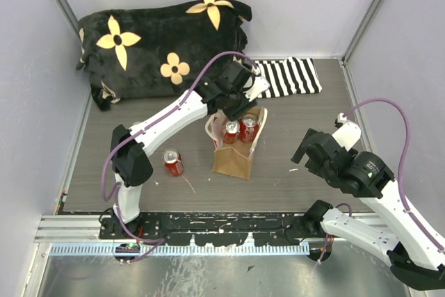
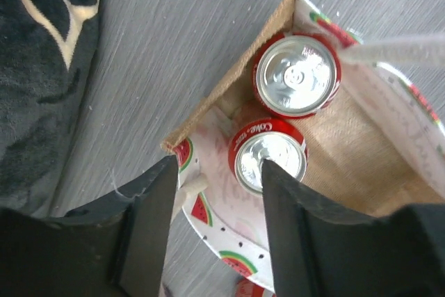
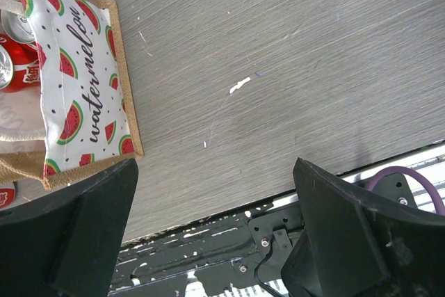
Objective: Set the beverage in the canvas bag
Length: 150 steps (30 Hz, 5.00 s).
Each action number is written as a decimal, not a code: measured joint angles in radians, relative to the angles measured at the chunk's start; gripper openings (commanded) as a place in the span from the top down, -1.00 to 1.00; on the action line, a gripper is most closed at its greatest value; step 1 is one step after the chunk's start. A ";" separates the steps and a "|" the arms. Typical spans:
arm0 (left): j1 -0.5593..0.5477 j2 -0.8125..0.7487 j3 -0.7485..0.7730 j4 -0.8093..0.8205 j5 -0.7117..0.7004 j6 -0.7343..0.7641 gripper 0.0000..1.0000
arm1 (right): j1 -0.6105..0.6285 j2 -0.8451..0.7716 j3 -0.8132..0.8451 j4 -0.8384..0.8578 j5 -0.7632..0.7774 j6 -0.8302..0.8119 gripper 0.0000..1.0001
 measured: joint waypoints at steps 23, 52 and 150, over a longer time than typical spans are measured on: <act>0.000 -0.031 -0.219 0.055 -0.037 0.019 0.09 | 0.000 0.002 0.000 0.003 -0.016 -0.003 -1.00; -0.008 -0.021 -0.264 0.227 -0.151 0.013 0.07 | 0.000 -0.008 0.000 -0.005 -0.022 -0.003 -1.00; 0.367 -0.673 -1.005 -0.035 0.307 0.087 -0.49 | 0.000 0.134 -0.067 0.214 -0.093 -0.091 -1.00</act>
